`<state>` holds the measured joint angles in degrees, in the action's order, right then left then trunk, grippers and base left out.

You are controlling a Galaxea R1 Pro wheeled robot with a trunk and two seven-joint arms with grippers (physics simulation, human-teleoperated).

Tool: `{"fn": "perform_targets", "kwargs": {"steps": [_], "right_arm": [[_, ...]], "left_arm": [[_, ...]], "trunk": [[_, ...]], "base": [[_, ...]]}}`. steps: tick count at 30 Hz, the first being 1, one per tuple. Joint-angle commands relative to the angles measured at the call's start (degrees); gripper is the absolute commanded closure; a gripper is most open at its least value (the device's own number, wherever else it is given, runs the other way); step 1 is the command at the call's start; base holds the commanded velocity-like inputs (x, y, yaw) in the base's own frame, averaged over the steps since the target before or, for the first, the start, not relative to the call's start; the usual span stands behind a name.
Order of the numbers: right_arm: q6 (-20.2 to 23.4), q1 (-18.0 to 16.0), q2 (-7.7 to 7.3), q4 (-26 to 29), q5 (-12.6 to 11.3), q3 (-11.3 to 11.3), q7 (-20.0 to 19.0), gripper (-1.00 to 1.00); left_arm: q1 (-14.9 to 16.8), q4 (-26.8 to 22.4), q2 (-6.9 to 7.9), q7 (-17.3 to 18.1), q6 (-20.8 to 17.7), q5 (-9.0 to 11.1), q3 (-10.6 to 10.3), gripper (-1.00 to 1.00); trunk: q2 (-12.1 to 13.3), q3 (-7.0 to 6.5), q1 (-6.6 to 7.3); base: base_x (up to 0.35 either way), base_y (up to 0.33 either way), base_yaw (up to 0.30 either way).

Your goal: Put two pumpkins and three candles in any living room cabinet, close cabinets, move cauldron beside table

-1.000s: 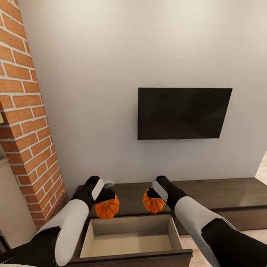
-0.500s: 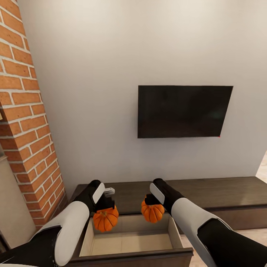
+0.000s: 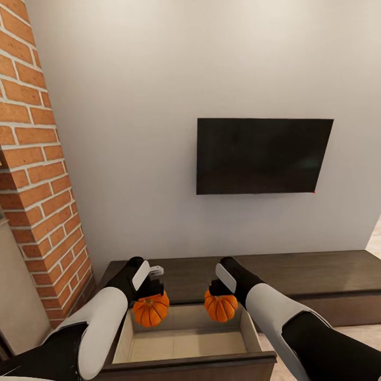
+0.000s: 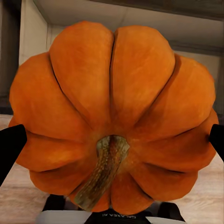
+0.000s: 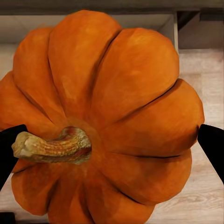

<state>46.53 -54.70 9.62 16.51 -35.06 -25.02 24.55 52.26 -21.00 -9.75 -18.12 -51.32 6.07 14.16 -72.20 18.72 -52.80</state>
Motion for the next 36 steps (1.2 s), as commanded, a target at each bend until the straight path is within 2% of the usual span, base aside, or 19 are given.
{"fn": "perform_targets", "kwargs": {"steps": [1, 10, 30, 36], "right_arm": [[0.2, -0.1, -0.03, 0.0, -0.6, -0.4, 0.4, 1.0], [0.1, -0.1, 0.22, -2.5, -0.6, -0.5, 0.4, 1.0], [-0.1, -0.1, 0.23, -2.7, -0.7, -0.5, 0.3, 1.0], [-0.1, -0.1, 0.22, -3.0, -0.7, -0.5, 0.3, 1.0]], "left_arm": [[0.0, -0.1, -0.06, -0.5, -0.1, 0.6, 0.2, 1.0], [0.0, 2.0, -0.01, -0.6, 0.0, 0.5, 0.2, 1.0], [0.0, 3.0, 0.08, -0.6, 0.7, 0.5, 0.2, 1.0], [0.0, 4.1, 0.08, -0.7, 2.8, 0.5, 0.2, 1.0]], "trunk": [[-0.5, 0.26, -0.23], [-4.1, 1.87, -2.2], [-12.1, 5.46, -6.6], [-14.5, 6.54, -7.92]], "base": [[0.0, 0.0, 0.0], [0.0, 0.0, 0.0], [0.0, 0.0, 0.0], [0.0, 0.0, 0.0]]}}
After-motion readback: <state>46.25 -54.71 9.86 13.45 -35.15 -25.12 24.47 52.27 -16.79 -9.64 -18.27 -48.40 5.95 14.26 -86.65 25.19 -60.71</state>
